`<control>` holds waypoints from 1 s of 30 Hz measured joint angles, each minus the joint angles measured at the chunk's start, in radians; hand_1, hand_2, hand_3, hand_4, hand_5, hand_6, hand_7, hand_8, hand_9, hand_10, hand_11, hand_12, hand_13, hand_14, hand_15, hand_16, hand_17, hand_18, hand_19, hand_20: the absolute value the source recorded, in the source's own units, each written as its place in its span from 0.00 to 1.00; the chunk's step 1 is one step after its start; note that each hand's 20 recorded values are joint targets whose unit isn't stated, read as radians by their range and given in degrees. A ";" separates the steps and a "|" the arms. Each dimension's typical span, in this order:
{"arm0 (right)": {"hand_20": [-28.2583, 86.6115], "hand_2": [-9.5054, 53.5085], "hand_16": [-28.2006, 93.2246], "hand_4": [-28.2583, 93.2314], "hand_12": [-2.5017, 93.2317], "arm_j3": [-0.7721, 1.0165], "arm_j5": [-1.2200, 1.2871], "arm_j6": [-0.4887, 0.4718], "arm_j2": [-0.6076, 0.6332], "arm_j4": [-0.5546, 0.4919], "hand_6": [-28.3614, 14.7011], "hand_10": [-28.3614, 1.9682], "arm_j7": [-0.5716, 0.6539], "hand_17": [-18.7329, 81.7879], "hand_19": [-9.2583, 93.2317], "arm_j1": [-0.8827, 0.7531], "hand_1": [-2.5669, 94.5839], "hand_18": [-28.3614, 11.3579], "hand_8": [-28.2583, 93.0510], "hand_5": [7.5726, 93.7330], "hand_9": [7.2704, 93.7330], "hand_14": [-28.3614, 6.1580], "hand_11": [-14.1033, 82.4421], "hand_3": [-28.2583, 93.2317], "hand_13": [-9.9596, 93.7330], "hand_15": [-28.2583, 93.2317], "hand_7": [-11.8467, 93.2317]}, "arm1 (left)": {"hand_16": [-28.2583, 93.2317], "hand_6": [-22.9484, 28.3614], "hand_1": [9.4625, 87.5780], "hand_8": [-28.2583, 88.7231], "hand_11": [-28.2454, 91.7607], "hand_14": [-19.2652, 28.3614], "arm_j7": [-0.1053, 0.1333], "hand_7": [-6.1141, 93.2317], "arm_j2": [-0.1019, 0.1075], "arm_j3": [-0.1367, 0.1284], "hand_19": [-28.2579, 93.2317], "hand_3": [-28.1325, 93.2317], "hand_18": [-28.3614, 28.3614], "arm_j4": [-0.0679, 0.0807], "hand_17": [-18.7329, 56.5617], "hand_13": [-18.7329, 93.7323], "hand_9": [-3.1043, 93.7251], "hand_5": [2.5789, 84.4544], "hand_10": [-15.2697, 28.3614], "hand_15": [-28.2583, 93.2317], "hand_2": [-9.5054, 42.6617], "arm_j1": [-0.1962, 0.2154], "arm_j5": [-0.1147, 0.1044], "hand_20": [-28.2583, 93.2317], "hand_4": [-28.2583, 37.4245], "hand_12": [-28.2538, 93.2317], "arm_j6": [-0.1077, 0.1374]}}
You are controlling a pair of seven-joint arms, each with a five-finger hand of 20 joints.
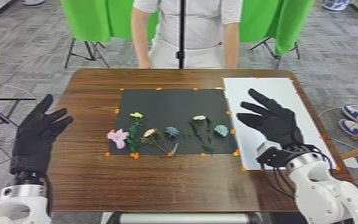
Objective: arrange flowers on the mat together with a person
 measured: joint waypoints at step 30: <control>0.45 0.21 0.35 0.01 0.19 0.002 -0.003 -0.014 -0.004 0.000 0.75 0.48 0.005 0.19 0.48 -0.006 0.19 0.26 0.13 0.37 0.39 0.27 0.27 0.91 0.38 0.57 0.25 | 0.16 0.52 0.16 0.17 0.43 0.91 0.010 0.15 0.010 0.001 0.61 0.89 0.87 0.000 0.14 0.38 0.39 0.37 0.75 0.65 0.26 0.007 -0.008 0.37 0.00 0.32 0.004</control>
